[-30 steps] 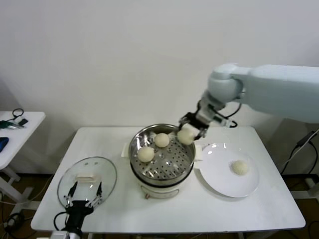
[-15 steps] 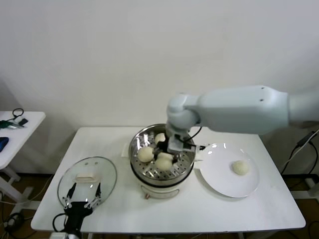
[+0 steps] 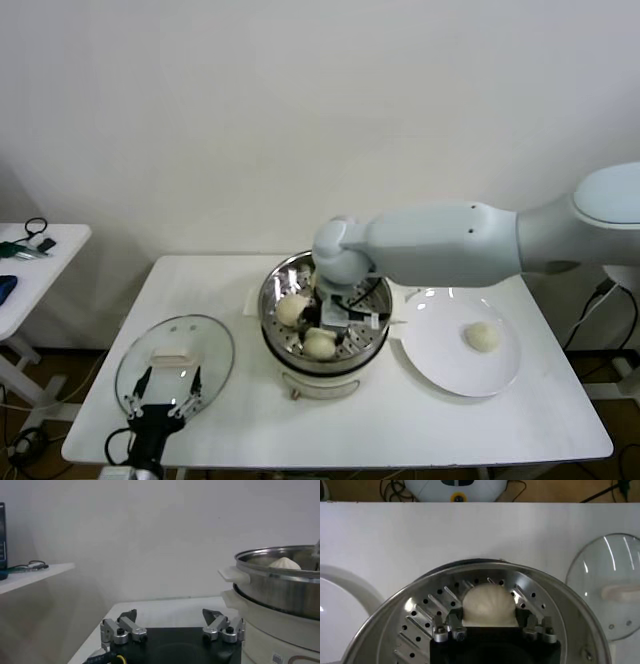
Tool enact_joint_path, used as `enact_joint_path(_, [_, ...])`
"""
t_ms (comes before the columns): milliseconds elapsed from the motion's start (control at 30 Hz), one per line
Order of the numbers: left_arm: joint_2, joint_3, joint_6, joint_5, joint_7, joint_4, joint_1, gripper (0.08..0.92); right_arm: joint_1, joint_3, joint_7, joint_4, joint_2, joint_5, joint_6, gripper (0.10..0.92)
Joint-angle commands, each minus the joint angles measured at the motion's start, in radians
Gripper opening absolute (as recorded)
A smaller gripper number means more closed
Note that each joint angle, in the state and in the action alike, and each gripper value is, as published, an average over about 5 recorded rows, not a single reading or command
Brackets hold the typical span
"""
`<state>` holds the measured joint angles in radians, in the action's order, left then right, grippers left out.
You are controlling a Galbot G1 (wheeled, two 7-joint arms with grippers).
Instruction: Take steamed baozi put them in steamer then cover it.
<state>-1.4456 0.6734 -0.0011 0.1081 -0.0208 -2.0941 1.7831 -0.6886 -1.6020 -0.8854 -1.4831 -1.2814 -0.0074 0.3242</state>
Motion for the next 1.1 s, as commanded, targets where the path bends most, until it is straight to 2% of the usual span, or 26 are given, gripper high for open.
enact_joint_path(33, [0.0, 0.0, 0.0, 0.001, 0.0, 0.001, 0.0, 0.823, -0.023, 0.017, -0.011, 0.027, 0.002, 0.035, 0.008, 0.795])
enact_joint_path(300, [0.0, 0.002, -0.001, 0.001, 0.0, 0.001, 0.003, 0.823, -0.272, -0.042, -0.205, 0.061, 0.166, 0.387, -0.01, 0.823])
enact_joint_path(367, [0.001, 0.002, -0.002, 0.001, 0.0, 0.003, 0.003, 0.823, -0.326, -0.078, -0.262, 0.103, 0.234, 0.481, -0.036, 0.823])
enact_joint_path(500, [0.005, 0.004, -0.005, 0.005, 0.0, 0.007, 0.004, 0.823, -0.38, -0.176, -0.306, 0.179, 0.369, 0.573, -0.139, 0.823])
enact_joint_path(800, [0.007, 0.002, 0.0, 0.009, 0.002, 0.01, -0.008, 0.823, -0.22, -0.238, -0.187, 0.199, 0.652, 0.465, -0.413, 0.823])
enact_joint_path(1100, [0.009, 0.003, 0.004, 0.008, 0.006, 0.012, -0.015, 0.823, 0.121, 0.007, -0.142, 0.265, 0.727, 0.293, -0.472, 0.823])
